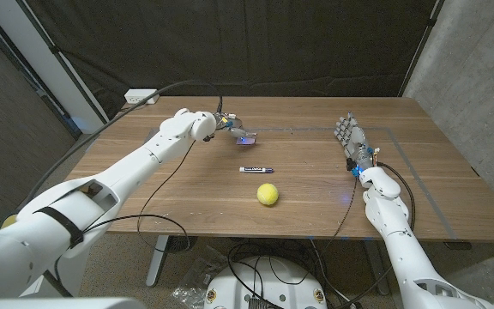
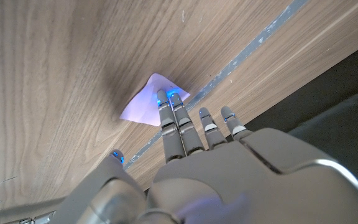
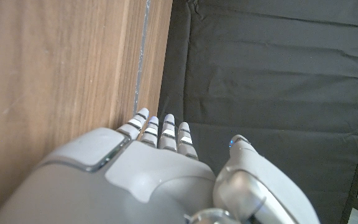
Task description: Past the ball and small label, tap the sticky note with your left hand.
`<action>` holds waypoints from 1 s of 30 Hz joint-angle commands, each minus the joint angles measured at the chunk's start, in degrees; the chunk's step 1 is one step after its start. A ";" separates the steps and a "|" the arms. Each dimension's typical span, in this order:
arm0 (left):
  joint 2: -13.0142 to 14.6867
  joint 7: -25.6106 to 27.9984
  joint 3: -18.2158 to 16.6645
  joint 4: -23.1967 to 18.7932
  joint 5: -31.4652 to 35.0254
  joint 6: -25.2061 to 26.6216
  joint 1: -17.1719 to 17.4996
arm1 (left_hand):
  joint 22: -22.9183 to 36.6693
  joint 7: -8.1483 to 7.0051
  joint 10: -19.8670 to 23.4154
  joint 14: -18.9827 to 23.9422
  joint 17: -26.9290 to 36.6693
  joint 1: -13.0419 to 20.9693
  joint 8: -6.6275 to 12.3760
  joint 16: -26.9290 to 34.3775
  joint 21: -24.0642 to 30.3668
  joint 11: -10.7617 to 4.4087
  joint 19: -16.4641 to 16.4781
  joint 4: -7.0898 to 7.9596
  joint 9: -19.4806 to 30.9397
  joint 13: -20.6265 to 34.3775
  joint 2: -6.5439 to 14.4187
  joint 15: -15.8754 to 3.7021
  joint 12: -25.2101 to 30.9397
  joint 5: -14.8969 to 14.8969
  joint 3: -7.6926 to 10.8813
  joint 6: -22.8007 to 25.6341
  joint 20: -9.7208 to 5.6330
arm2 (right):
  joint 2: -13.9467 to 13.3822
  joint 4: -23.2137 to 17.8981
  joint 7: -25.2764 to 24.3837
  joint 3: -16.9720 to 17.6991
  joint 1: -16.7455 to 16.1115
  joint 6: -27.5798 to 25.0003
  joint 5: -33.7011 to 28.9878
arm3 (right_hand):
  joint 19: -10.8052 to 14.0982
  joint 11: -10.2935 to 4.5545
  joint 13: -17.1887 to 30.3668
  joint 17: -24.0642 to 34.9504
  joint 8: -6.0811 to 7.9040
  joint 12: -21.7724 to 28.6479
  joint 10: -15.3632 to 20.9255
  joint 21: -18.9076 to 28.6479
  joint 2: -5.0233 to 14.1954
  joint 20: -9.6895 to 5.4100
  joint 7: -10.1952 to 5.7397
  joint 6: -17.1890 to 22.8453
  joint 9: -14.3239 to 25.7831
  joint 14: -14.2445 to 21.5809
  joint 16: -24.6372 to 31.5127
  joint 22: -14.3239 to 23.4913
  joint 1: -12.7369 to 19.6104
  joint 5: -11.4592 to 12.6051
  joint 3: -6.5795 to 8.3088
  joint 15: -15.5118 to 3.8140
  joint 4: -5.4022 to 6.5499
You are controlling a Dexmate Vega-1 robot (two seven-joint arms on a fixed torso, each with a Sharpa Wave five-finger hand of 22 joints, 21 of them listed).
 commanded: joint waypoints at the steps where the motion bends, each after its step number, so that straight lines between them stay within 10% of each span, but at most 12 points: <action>1: 1.17 3.15 -1.66 -0.85 -0.96 -3.31 1.40 | 0.12 1.96 4.24 2.48 0.26 0.76 1.09 0.61 -0.54 1.45 -1.54 -0.27 0.14 0.16 0.35 -4.86 0.78 0.66 -0.13 4.58 -0.37 | 0.27 -0.05 -0.86 0.11 -0.24 0.91 0.09 | -0.03 0.29 0.04 0.18 -0.09 -0.08 0.35 -0.10 0.09 0.07 0.24 -0.02 0.25 0.19 0.23 0.33 -0.40 -0.12 0.03 0.51 0.01; 11: 1.45 3.74 -1.43 -1.68 1.13 -2.84 1.83 | 0.12 5.46 14.62 8.72 0.41 1.31 3.39 1.60 -2.09 4.45 -0.17 -0.24 0.23 0.42 0.74 -6.05 1.80 1.33 -0.89 15.36 -1.05 | 0.51 -0.59 -2.05 0.24 -0.68 1.43 -0.06 | 0.01 0.38 0.04 0.14 -0.18 -0.09 0.42 -0.08 0.13 -0.09 0.24 -0.23 0.25 0.23 0.20 0.34 -0.49 -0.08 0.06 0.52 0.02; 30: 2.94 15.79 -2.57 -4.33 6.11 -1.27 4.98 | 0.27 3.02 4.35 6.56 0.64 2.85 -2.75 -1.87 -4.19 2.89 -0.42 -0.68 0.45 0.88 1.36 -5.20 -2.98 2.02 -1.15 3.88 -0.34 | 0.47 0.02 -2.27 0.00 -0.31 1.50 0.04 | 0.06 0.39 0.05 0.08 -0.20 -0.14 0.44 -0.05 0.07 -0.34 0.31 -0.38 0.25 0.25 0.15 0.35 -0.65 -0.03 0.07 0.56 -0.01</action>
